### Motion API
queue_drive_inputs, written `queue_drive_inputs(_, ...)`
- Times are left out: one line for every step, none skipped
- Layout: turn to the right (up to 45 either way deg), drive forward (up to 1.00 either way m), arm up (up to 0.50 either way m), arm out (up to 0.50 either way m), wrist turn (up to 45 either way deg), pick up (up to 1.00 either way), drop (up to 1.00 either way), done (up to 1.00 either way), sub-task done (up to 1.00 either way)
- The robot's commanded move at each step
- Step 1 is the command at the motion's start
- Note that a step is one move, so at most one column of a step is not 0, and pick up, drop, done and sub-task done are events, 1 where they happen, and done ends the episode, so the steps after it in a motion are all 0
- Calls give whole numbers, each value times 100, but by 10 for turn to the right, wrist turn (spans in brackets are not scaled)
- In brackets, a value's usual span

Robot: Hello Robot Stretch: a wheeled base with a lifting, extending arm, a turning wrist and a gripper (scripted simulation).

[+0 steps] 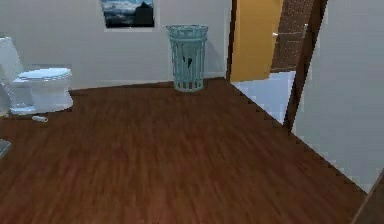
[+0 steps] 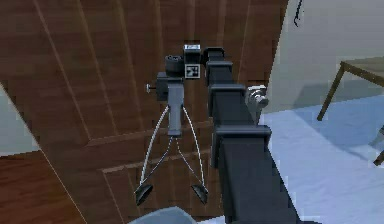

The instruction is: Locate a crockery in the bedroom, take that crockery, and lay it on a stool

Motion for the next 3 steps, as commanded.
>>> queue_drive_inputs(60,0,0,0,0,0,0,0,0)
queue_drive_inputs(0,55,0,0,0,0,0,0,0)
queue_drive_inputs(120,0,0,0,0,0,0,0,0)
